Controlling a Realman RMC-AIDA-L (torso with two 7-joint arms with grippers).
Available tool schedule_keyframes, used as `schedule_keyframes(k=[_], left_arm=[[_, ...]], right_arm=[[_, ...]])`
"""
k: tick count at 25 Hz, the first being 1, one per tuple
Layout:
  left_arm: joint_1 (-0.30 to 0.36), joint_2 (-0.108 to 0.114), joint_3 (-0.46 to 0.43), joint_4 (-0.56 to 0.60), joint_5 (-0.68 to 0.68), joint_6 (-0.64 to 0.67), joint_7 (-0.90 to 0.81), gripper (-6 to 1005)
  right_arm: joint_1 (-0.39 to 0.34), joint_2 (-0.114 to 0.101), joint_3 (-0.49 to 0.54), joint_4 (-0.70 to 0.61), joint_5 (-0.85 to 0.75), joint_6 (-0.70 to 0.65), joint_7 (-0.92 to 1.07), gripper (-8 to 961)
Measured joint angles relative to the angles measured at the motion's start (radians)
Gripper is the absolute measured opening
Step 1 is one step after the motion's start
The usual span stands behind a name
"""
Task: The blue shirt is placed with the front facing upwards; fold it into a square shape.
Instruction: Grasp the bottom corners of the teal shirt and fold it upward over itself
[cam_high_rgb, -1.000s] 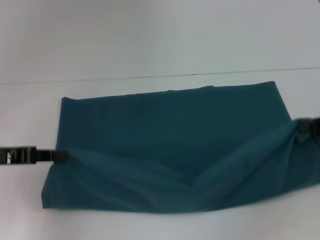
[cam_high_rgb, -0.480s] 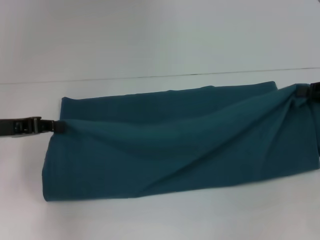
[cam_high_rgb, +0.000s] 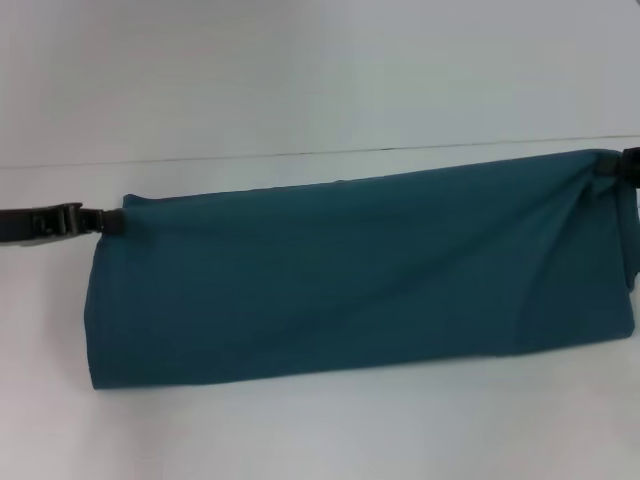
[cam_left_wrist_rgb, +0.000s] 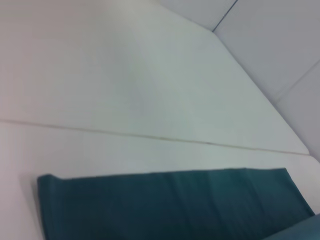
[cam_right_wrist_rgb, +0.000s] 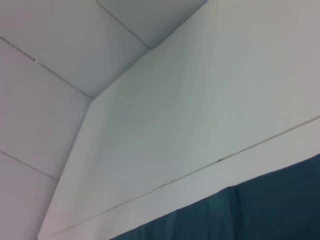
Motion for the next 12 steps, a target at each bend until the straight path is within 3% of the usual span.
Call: schedule_keyframes(k=[12], left_arm=[[-0.088, 0.004, 0.003, -0.086, 0.013, -0.178, 0.047, 19]], right_arm=[[0.040, 0.013, -0.009, 0.063, 0.055, 0.159, -0.003, 58]])
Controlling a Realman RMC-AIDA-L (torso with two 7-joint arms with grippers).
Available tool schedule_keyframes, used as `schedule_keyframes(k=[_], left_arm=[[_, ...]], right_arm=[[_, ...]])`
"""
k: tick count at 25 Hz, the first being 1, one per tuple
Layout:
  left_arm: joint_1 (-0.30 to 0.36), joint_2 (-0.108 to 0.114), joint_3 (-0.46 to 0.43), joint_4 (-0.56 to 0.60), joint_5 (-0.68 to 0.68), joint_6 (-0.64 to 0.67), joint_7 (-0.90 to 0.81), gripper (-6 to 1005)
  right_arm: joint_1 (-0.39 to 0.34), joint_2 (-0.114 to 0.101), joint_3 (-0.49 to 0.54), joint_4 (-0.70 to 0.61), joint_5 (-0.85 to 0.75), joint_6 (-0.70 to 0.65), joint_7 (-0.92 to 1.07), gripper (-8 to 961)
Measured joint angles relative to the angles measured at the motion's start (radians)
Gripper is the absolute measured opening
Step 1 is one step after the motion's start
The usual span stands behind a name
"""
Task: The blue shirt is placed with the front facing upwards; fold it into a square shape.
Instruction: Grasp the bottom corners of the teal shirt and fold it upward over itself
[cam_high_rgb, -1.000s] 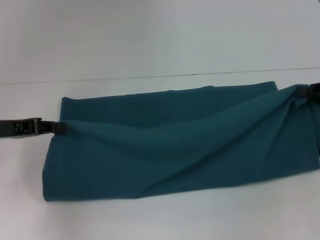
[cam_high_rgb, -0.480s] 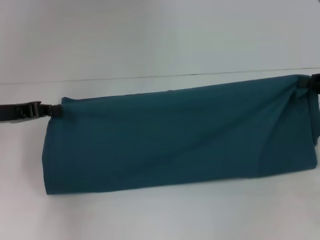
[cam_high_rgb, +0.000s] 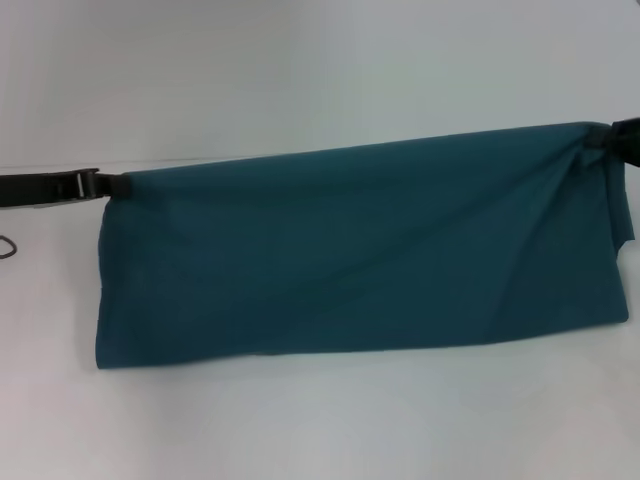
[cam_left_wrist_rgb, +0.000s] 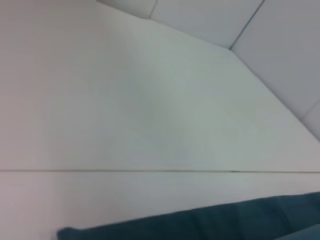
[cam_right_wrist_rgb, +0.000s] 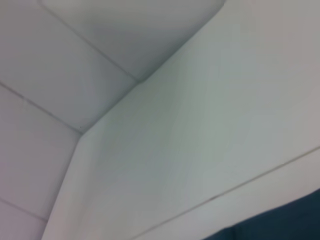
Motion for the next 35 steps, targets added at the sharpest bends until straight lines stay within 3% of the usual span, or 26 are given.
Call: schedule_keyframes(k=[19, 22, 27, 31, 35], left_arm=[[-0.063, -0.029, 0.011, -0.085, -0.001, -0.257, 0.083, 23], [-0.070, -0.045, 0.011, -0.095, -0.006, -0.302, 0.120, 39], [-0.072, -0.106, 0.011, -0.084, -0.007, -0.411, 0.186, 66], [-0.063, -0.125, 0.008, -0.067, -0.007, -0.458, 0.195, 87], [-0.042, -0.130, 0.008, -0.035, -0.005, -0.453, 0.194, 212]], right_arm=[[0.084, 0.061, -0.028, 0.085, 0.002, 0.307, -0.077, 57], [0.101, 0.070, -0.044, 0.100, 0.002, 0.367, -0.085, 57], [0.115, 0.103, -0.066, 0.110, 0.002, 0.460, -0.091, 57], [0.117, 0.122, -0.069, 0.108, 0.002, 0.515, -0.115, 207], [0.117, 0.127, -0.069, 0.094, 0.021, 0.498, -0.161, 313]])
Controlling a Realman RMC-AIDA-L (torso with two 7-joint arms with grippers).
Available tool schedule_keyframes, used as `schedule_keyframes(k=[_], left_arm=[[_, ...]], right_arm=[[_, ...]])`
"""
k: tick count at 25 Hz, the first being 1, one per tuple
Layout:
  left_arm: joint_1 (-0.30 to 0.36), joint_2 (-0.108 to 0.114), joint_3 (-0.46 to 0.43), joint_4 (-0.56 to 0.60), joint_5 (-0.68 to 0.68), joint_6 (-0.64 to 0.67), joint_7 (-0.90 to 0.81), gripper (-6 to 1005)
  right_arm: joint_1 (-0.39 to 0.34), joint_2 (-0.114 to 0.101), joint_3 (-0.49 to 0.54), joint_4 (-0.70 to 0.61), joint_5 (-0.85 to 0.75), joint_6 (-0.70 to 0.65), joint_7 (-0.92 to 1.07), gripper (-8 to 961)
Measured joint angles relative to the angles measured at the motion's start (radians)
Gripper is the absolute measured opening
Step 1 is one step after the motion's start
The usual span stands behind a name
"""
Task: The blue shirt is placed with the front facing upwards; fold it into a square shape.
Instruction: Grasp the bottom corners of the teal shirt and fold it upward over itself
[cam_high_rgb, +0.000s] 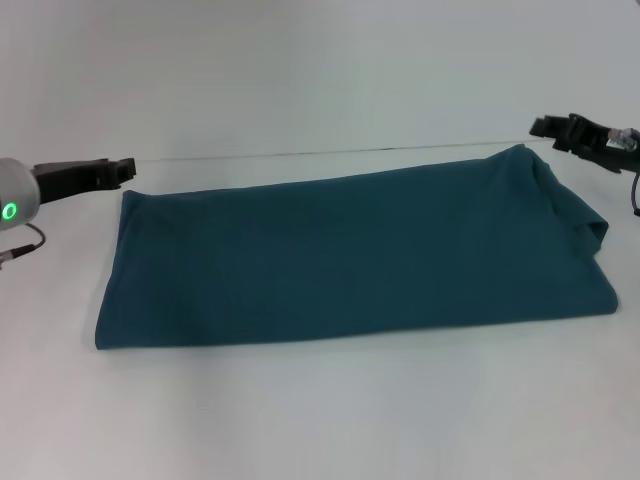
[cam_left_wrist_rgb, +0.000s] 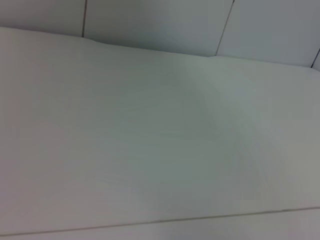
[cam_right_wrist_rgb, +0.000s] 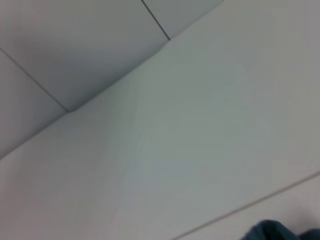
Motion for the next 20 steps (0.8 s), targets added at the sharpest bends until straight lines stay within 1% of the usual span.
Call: schedule_keyframes(k=[2, 4, 6, 7, 8, 10, 11, 12, 13, 16, 18, 20], left_arm=[[0.018, -0.002, 0.002, 0.029, 0.005, 0.030, -0.012, 274], [0.043, 0.002, 0.009, 0.063, 0.011, 0.103, -0.065, 316], [0.074, 0.018, 0.047, 0.109, 0.034, 0.198, -0.190, 359], [0.081, 0.022, 0.062, 0.123, 0.043, 0.220, -0.227, 380], [0.096, 0.029, 0.097, 0.149, 0.070, 0.254, -0.306, 401], [0.114, 0.040, 0.154, 0.196, 0.117, 0.312, -0.418, 443], [0.120, 0.043, 0.173, 0.217, 0.139, 0.347, -0.463, 465], [0.122, 0.045, 0.182, 0.229, 0.152, 0.368, -0.488, 486], [0.122, 0.046, 0.184, 0.239, 0.169, 0.384, -0.511, 507], [0.110, 0.047, 0.190, 0.244, 0.231, 0.407, -0.555, 649], [0.101, 0.041, 0.197, 0.235, 0.270, 0.408, -0.572, 744], [0.096, 0.030, 0.202, 0.230, 0.287, 0.393, -0.573, 756]], right_arm=[[-0.009, 0.001, 0.000, -0.021, 0.024, -0.042, -0.031, 358], [-0.027, 0.001, 0.000, -0.057, 0.036, -0.104, -0.047, 403], [-0.047, 0.004, -0.002, -0.108, 0.039, -0.165, -0.063, 449], [-0.058, 0.006, -0.006, -0.139, 0.039, -0.205, -0.082, 471], [-0.068, 0.008, -0.011, -0.164, 0.039, -0.245, -0.103, 494], [-0.086, 0.014, -0.035, -0.218, 0.039, -0.340, -0.150, 654], [-0.103, 0.015, -0.072, -0.261, 0.036, -0.433, -0.187, 734], [-0.103, 0.015, -0.072, -0.261, 0.036, -0.433, -0.187, 773], [-0.112, 0.017, -0.091, -0.279, 0.035, -0.471, -0.200, 813], [-0.138, 0.039, -0.132, -0.326, 0.034, -0.518, -0.222, 931], [-0.157, 0.060, -0.144, -0.352, 0.034, -0.521, -0.233, 931], [-0.165, 0.069, -0.147, -0.355, 0.034, -0.516, -0.238, 930]])
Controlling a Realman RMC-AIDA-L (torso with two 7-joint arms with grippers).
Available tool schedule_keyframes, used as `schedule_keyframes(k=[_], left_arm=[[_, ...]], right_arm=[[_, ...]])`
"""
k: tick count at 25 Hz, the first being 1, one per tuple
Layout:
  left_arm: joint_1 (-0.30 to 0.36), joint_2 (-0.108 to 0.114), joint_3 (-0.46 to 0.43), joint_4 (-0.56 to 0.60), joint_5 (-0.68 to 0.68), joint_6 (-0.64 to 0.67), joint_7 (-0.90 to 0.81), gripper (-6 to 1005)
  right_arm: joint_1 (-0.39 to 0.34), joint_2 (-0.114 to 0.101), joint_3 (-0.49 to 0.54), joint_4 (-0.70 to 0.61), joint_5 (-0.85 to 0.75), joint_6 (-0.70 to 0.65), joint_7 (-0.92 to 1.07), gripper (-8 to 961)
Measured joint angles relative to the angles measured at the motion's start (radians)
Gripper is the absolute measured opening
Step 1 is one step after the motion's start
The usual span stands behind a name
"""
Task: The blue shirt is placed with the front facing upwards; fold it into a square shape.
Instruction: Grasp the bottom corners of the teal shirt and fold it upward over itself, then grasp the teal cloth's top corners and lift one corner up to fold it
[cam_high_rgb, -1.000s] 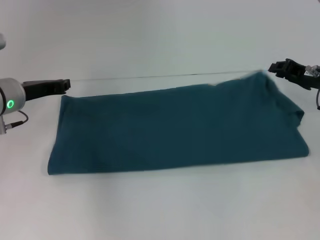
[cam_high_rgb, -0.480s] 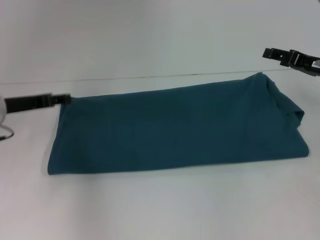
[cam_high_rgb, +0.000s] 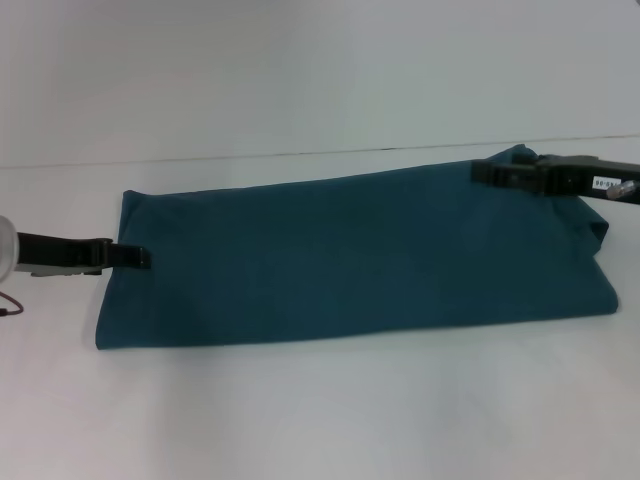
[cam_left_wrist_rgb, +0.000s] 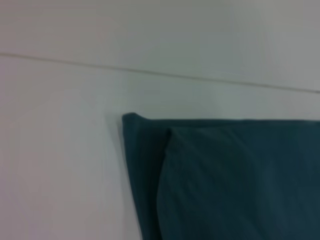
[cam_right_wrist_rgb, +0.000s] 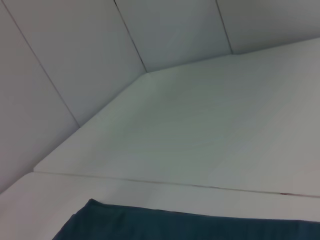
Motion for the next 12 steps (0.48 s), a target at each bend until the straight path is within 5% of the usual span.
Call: schedule_keyframes(k=[5, 12], left_arm=[[-0.004, -0.011, 0.010, -0.021, 0.017, -0.064, 0.001, 780], [-0.024, 0.002, 0.009, -0.114, 0.033, -0.161, 0.005, 780]], right_arm=[[-0.005, 0.005, -0.006, 0.012, 0.000, -0.003, 0.005, 930], [-0.006, 0.012, -0.008, 0.016, 0.000, -0.006, 0.011, 929]])
